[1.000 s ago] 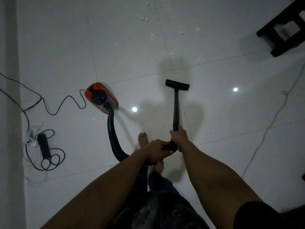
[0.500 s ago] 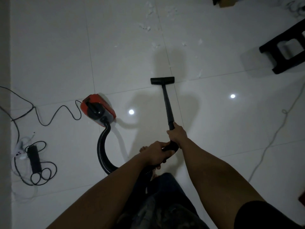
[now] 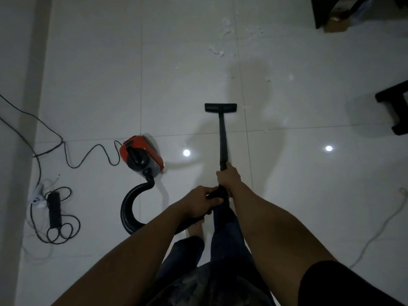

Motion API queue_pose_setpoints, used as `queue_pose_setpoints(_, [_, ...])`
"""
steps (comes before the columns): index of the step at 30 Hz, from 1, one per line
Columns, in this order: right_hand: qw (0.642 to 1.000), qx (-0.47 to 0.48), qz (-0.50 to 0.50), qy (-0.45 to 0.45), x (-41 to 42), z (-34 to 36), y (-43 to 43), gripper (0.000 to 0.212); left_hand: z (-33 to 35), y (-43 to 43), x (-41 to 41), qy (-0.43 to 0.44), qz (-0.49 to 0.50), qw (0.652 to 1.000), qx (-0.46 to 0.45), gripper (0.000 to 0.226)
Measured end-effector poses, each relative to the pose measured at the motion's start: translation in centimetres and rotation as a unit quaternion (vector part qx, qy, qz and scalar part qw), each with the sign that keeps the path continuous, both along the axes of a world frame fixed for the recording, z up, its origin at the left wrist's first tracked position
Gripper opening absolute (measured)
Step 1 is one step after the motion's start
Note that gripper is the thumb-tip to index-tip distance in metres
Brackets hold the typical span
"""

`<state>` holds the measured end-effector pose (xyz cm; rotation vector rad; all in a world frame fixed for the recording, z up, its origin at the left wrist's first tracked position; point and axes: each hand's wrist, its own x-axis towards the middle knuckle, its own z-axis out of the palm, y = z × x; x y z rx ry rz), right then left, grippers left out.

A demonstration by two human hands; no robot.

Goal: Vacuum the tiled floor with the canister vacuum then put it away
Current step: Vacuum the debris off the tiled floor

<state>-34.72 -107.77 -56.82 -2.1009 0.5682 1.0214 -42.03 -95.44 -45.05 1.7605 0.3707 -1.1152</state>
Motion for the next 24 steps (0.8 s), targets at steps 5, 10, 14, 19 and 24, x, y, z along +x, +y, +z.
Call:
queue_pose_setpoints(5, [1.0, 0.019, -0.004, 0.0, 6.1, 0.0, -0.4, 0.069, 0.1, -1.2, 5.6, 0.008, 0.023, 1.0, 0.011, 0.044])
queue_pose_setpoints(10, [1.0, 0.022, -0.011, 0.009, 12.2, -0.2, -3.1, 0.068, 0.0, -3.9, 11.7, 0.013, 0.025, 0.999, 0.016, 0.047])
queue_pose_setpoints(14, [1.0, 0.0, 0.021, 0.003, 17.3, 0.0, -4.8, 0.069, -0.2, -5.8, 16.4, 0.001, 0.041, 0.999, 0.005, 0.04])
queue_pose_setpoints(19, [0.999, -0.007, 0.041, 0.002, 21.7, 0.7, -5.1, 0.071, 0.1, -6.6, 20.1, -0.005, 0.071, 0.997, -0.004, 0.041])
queue_pose_setpoints(24, [0.998, -0.011, 0.054, -0.003, 25.2, 0.9, -4.1, 0.07, -0.5, -5.8, 23.3, -0.017, 0.074, 0.997, 0.006, 0.041])
